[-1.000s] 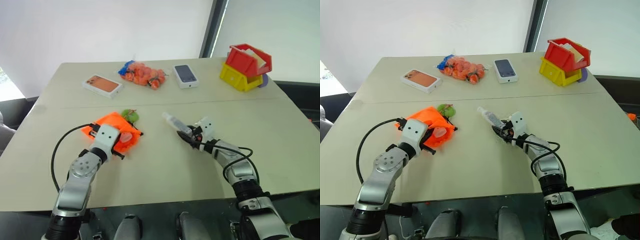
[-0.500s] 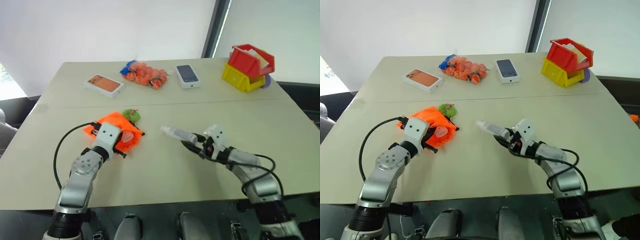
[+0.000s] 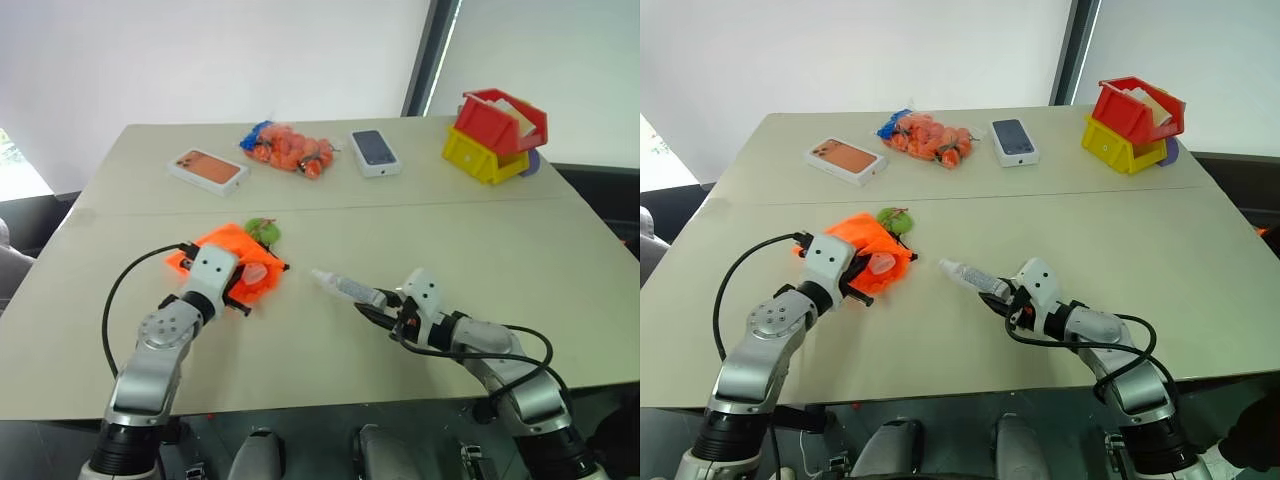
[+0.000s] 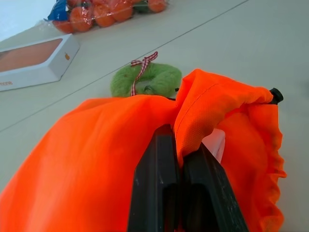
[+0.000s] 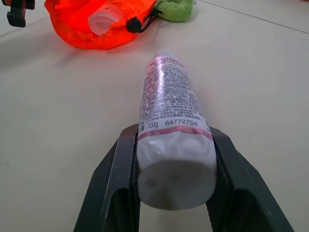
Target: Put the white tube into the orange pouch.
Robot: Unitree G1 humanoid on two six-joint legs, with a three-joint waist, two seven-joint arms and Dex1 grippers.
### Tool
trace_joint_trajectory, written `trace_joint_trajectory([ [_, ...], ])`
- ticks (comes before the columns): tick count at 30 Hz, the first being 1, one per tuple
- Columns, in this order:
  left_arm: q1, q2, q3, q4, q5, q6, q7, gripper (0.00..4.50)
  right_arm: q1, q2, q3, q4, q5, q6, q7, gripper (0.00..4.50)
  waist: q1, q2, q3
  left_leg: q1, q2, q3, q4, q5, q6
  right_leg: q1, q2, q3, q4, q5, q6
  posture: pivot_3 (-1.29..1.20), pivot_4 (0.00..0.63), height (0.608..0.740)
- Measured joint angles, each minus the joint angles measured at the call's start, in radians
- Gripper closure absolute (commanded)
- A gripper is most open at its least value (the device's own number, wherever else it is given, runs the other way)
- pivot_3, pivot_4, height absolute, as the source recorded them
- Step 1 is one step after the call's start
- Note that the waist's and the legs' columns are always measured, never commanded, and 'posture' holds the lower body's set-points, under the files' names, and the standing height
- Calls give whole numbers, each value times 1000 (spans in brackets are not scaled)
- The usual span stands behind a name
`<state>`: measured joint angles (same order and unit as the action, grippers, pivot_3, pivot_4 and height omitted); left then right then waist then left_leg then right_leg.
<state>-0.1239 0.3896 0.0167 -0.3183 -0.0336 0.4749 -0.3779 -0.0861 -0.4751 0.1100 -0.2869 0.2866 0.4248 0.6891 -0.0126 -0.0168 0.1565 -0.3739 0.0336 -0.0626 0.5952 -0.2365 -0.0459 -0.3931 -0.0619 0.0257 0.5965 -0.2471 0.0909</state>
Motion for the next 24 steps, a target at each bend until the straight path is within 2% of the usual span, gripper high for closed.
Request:
trace_joint_trajectory([
  [4, 0, 4, 1, 0, -2, 0, 0, 4500, 9, 0, -14, -4, 31, 16, 9, 3384, 0, 0, 0, 0, 0, 0, 0, 0, 0, 0, 0, 0, 0, 0, 1, 0, 150, 740],
  [12, -12, 4, 7, 0, -25, 19, 0, 4500, 40, 37, -34, -128, 207, 148, 32, 3384, -2, 0, 0, 0, 0, 0, 0, 0, 0, 0, 0, 0, 0, 0, 1, 0, 150, 740],
  [18, -17, 4, 10, -4, -44, 29, 0, 4500, 37, 86, 33, -157, 208, 174, -5, 3384, -1, 0, 0, 0, 0, 0, 0, 0, 0, 0, 0, 0, 0, 0, 1, 0, 150, 740],
  [24, -18, 5, 9, -33, -54, 41, -10, 4500, -46, 154, 104, -105, 149, 159, -56, 3384, -2, 0, 0, 0, 0, 0, 0, 0, 0, -1, 0, 0, 0, 0, 0, 0, 150, 740],
])
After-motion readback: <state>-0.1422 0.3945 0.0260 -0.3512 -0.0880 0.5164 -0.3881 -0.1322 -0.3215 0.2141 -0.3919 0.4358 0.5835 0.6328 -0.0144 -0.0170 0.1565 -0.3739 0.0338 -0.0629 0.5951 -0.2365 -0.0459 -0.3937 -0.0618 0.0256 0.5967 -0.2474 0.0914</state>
